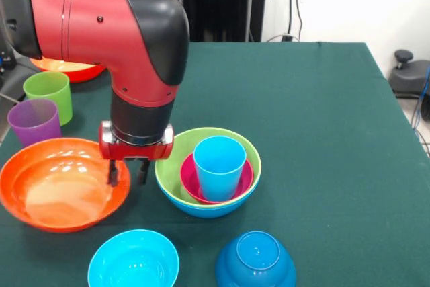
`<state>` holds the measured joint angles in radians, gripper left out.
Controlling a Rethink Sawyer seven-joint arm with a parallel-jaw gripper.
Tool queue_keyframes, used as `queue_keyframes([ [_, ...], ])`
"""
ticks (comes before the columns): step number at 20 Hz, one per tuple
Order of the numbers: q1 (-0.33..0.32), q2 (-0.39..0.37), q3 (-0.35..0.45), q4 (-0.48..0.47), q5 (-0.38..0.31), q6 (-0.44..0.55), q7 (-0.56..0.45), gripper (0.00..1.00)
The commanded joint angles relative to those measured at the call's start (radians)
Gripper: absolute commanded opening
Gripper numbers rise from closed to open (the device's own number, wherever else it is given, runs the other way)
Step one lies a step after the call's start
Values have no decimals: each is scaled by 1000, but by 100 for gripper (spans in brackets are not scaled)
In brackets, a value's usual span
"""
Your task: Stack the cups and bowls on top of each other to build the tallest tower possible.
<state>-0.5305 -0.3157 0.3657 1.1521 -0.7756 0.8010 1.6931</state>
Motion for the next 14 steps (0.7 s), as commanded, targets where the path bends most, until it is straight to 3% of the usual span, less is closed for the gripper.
queue_keyframes([
  [1, 27, 26, -6, -1, -13, -47, -18, 0],
  [14, 19, 21, -6, 5, -7, -35, -32, 0],
])
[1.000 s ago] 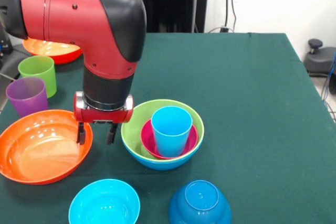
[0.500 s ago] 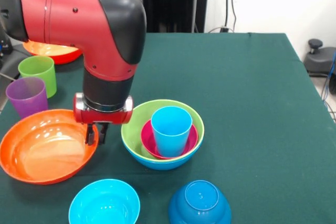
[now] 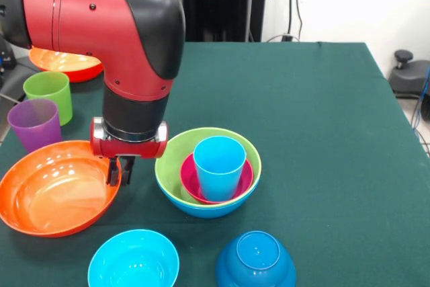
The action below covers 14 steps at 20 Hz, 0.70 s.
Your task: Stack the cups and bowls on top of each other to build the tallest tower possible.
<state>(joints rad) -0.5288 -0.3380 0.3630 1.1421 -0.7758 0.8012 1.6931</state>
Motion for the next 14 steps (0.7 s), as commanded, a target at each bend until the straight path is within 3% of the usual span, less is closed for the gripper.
queue_keyframes([
  [1, 20, 43, -3, 10, -5, -28, -33, 0],
  [8, 14, -46, 11, 63, 68, 78, -59, 0],
  [11, -54, -8, 62, 117, 154, 36, -40, 0],
  [14, -45, 2, 59, 106, 181, 49, -46, 0],
])
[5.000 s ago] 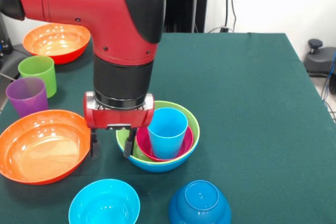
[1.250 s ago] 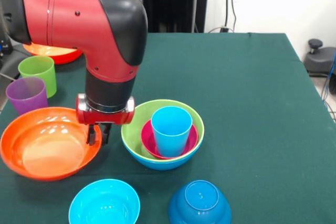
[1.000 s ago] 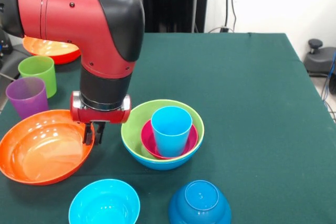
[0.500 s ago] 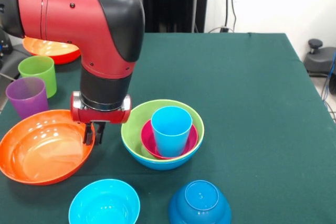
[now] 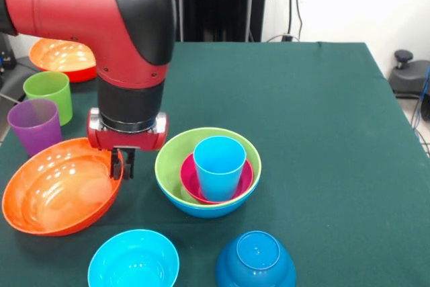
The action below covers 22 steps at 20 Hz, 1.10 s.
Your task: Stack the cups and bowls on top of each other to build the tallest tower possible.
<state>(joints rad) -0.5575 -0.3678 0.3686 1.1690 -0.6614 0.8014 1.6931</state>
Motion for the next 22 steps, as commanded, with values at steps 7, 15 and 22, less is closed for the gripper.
queue_keyframes([
  [7, 10, -95, 22, 131, 146, 181, -58, 0],
  [15, 46, -122, -9, 191, 169, 123, 18, 0],
  [22, 203, -431, -135, 304, 237, 366, 145, 0],
])
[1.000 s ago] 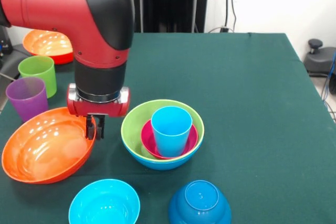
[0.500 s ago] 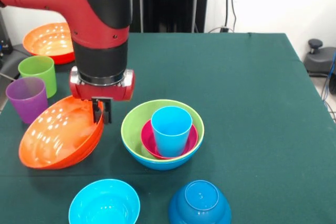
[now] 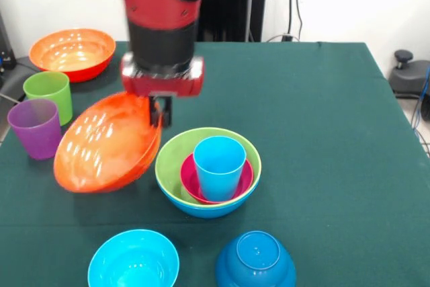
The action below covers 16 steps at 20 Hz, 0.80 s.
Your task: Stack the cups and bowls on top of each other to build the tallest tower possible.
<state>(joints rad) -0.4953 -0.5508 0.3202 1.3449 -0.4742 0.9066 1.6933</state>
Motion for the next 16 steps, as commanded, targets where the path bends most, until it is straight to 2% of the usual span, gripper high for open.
queue_keyframes([
  [1, 165, -265, -105, 121, 54, 298, 164, 0],
  [3, 205, -287, -138, 110, 61, 347, 198, 0],
  [11, 320, -320, -212, 99, 87, 406, 277, 0],
  [16, 375, -218, -242, 52, 59, 309, 374, 0],
])
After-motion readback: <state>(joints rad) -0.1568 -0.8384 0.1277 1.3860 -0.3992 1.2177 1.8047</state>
